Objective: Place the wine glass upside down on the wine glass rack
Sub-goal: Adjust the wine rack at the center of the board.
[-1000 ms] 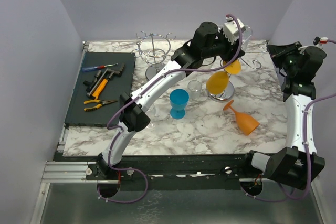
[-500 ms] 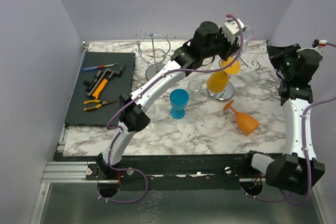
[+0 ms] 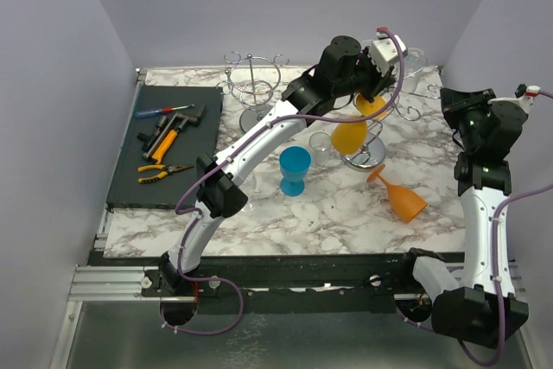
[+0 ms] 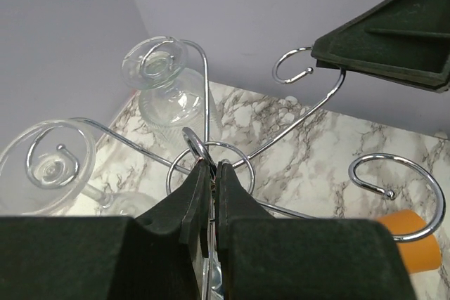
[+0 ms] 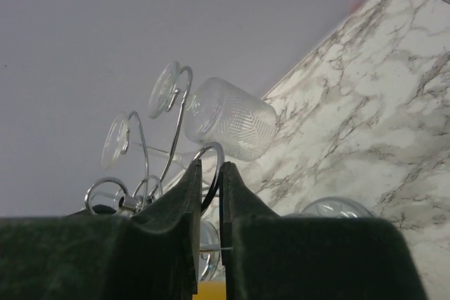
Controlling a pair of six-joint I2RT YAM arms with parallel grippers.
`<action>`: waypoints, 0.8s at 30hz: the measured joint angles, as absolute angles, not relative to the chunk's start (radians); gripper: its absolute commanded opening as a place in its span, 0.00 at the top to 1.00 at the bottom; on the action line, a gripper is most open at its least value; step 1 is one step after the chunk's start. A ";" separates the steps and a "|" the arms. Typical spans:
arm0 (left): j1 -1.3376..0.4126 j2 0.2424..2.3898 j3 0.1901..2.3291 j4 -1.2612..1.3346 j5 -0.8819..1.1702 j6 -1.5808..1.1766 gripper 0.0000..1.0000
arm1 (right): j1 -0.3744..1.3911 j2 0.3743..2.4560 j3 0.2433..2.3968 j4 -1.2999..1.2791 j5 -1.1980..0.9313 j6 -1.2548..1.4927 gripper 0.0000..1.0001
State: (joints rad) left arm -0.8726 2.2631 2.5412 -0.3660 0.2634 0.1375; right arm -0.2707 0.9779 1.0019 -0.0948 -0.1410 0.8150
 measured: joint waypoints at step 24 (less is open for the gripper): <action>-0.868 2.193 2.411 -0.300 0.269 0.184 1.00 | -0.249 1.073 1.269 -0.413 -0.319 0.643 0.23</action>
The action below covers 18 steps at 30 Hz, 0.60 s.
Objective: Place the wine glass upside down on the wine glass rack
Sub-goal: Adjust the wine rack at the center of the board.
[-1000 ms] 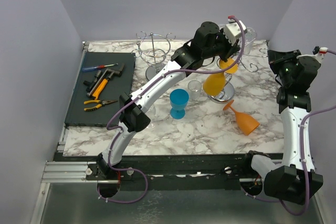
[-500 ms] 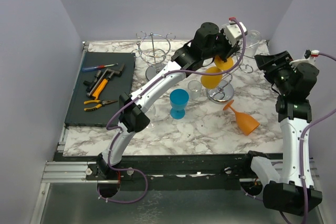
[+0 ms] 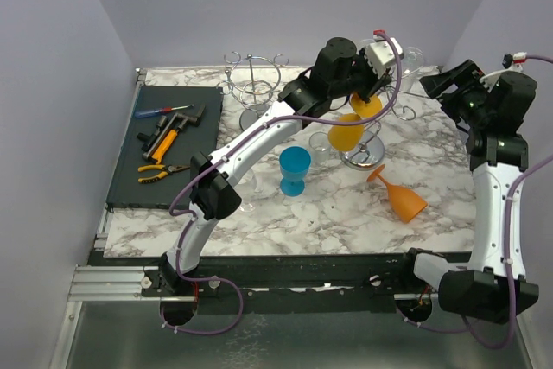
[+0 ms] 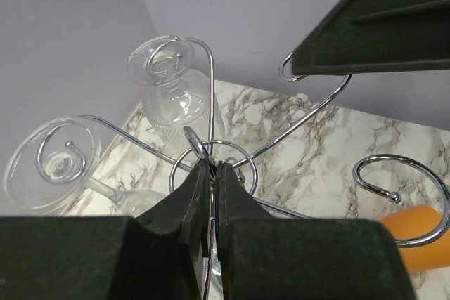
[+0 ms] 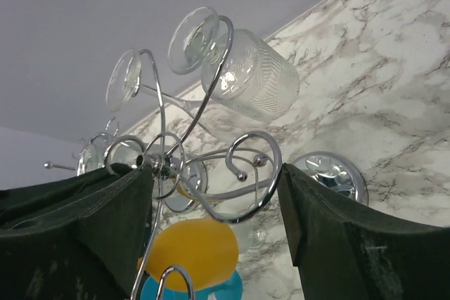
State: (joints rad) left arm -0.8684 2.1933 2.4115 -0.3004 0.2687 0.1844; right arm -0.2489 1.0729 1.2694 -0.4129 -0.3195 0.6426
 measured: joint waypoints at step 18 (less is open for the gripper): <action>-0.873 2.193 2.411 -0.300 0.273 0.186 1.00 | -0.297 1.180 1.317 -0.449 -0.389 0.591 0.43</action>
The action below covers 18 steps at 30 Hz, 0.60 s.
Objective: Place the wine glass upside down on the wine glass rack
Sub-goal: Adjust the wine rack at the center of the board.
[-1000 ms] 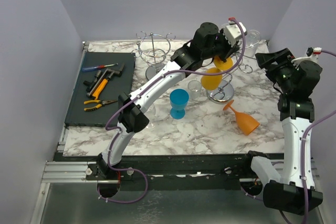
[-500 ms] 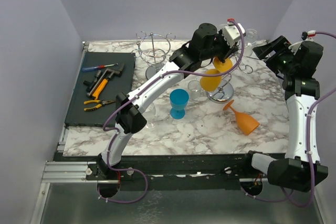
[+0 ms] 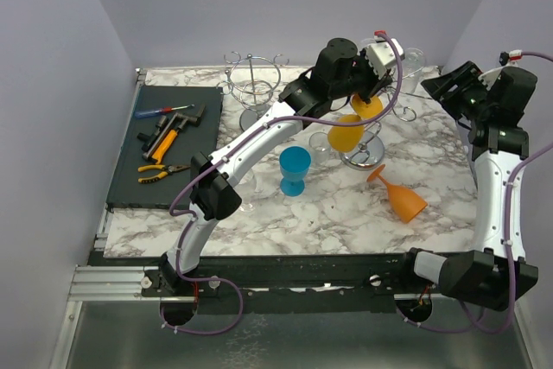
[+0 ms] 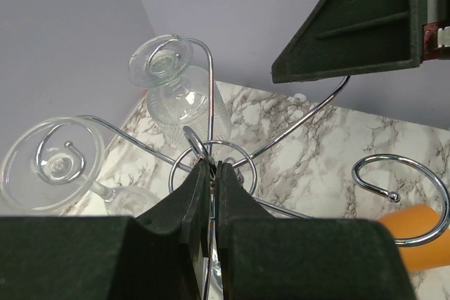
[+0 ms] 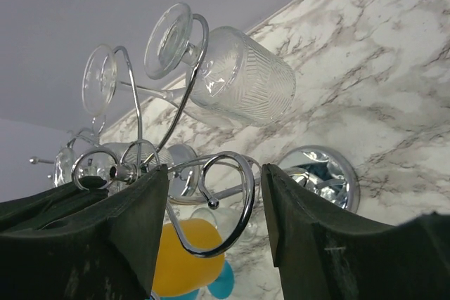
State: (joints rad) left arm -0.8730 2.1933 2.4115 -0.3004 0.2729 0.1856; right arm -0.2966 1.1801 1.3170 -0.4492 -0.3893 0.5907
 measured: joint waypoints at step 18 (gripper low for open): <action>-0.877 2.193 2.411 -0.300 0.273 0.203 1.00 | -0.377 1.266 1.296 -0.311 -0.629 0.678 0.68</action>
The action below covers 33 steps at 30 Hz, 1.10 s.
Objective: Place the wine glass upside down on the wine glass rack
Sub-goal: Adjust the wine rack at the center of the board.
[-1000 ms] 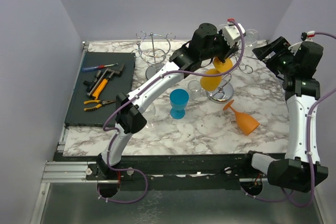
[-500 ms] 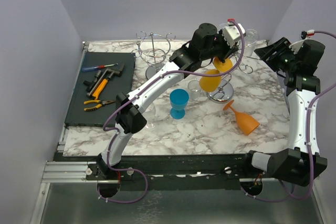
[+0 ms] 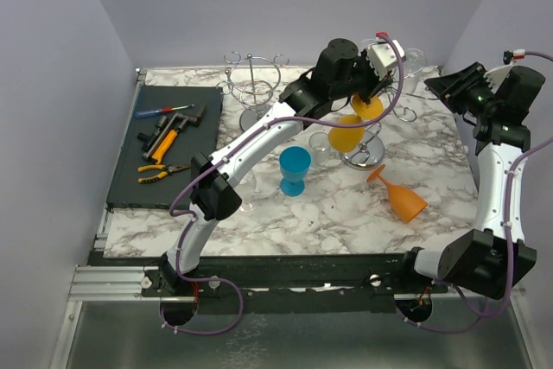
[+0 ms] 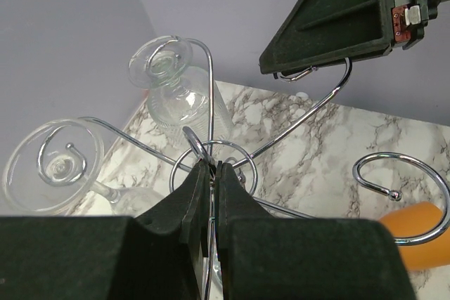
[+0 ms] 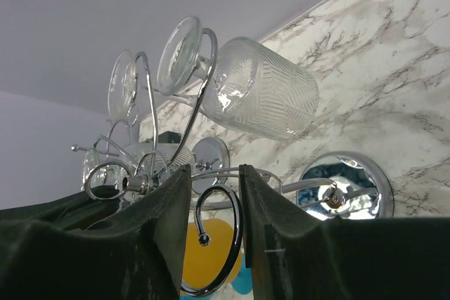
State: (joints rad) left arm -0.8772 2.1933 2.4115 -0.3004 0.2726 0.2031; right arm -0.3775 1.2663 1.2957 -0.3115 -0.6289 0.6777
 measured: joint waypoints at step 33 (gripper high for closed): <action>-0.913 2.262 2.559 -0.395 0.218 0.231 1.00 | -0.414 0.973 0.962 -0.128 -0.436 1.018 0.99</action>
